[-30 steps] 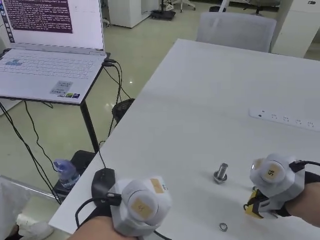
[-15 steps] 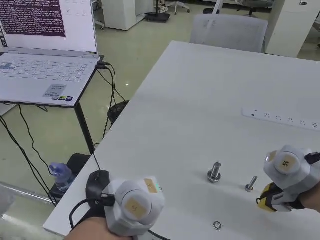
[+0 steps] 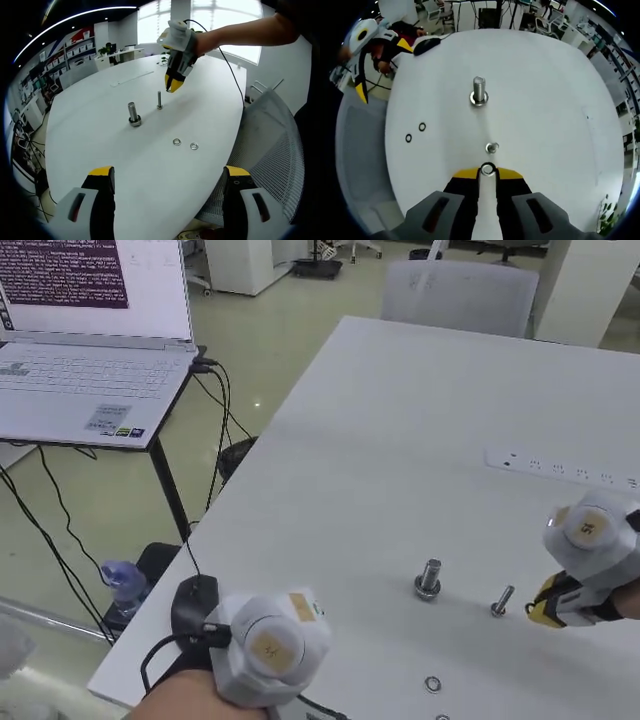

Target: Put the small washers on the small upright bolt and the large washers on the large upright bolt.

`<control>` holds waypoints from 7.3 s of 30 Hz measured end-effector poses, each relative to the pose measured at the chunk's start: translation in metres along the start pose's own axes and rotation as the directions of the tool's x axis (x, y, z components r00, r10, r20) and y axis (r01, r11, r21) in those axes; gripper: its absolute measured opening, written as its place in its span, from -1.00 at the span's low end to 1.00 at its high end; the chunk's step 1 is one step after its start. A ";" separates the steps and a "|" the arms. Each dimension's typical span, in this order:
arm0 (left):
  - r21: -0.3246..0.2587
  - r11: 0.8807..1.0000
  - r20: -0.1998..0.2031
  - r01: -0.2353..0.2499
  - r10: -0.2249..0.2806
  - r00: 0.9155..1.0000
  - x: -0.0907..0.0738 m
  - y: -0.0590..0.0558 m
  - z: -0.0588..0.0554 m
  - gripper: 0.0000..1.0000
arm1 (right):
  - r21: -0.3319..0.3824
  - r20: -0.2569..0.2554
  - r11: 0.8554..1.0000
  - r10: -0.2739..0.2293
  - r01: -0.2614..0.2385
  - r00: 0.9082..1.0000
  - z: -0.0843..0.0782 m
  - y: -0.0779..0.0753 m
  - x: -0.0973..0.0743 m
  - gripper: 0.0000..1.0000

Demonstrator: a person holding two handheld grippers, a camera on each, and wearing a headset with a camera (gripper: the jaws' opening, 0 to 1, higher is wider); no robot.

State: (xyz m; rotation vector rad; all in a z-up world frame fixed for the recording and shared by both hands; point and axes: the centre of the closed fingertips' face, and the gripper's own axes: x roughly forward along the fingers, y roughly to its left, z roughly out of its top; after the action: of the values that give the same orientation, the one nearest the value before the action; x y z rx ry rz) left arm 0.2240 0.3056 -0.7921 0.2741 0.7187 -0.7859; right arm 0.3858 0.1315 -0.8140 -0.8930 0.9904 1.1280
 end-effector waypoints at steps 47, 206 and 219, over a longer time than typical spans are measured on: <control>-0.028 0.999 -0.015 0.021 -0.022 1.000 -0.002 0.004 -0.009 0.66 | -0.057 -0.046 0.997 0.041 -0.043 0.998 0.023 0.003 0.025 -0.75; 0.006 0.999 -0.014 0.042 -0.041 0.999 -0.018 0.006 -0.010 0.64 | -0.260 -0.041 0.955 0.138 -0.143 0.990 0.049 0.136 0.072 -0.73; 0.011 0.999 -0.018 0.036 -0.036 0.999 -0.014 0.007 -0.006 0.61 | -0.190 -0.020 0.972 0.135 -0.137 0.991 0.040 0.123 0.060 -0.74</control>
State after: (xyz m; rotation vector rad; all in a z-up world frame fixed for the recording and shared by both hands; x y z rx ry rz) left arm 0.2189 0.3211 -0.7875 0.2795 0.7375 -0.8231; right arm 0.2808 0.2112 -0.8673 -0.9942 0.9717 1.3549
